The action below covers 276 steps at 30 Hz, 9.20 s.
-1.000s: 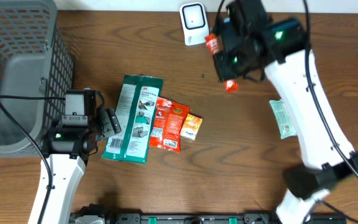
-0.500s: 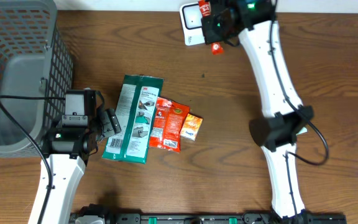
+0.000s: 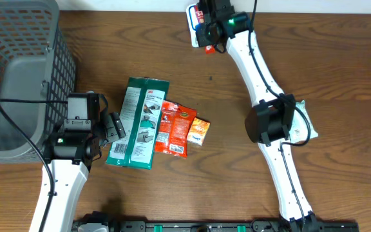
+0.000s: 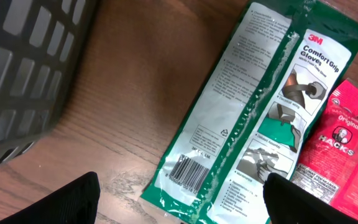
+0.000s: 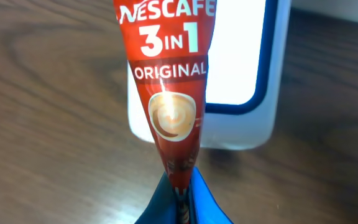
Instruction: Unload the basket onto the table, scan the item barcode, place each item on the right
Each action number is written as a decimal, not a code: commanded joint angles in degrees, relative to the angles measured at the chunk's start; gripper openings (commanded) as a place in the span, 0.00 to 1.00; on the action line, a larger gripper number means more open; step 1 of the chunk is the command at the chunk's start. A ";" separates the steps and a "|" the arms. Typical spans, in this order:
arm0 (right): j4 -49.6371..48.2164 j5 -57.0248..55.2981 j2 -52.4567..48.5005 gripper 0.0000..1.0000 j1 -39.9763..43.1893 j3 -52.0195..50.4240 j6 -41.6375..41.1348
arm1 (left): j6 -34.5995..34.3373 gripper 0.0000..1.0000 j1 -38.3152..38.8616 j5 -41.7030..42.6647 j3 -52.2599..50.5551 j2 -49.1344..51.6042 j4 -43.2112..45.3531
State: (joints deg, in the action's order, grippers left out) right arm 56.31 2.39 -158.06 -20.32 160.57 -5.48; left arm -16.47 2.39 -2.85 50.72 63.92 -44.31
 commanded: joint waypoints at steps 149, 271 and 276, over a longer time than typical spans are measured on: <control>-18.73 8.35 50.16 0.99 -5.09 -87.43 -11.89 | -0.09 0.85 -0.20 0.31 0.83 0.07 0.02; -9.03 -0.83 60.28 0.45 -6.91 -84.28 -14.82 | -0.11 0.85 -0.17 0.33 0.83 0.07 0.09; -9.40 -14.95 57.81 0.43 -14.56 -84.28 -22.25 | -0.13 0.85 -0.17 0.33 0.83 0.07 0.07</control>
State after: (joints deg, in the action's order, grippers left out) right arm 46.87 -0.51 -98.08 -30.94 76.07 -20.53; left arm -16.47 2.39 -2.85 50.72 63.96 -44.34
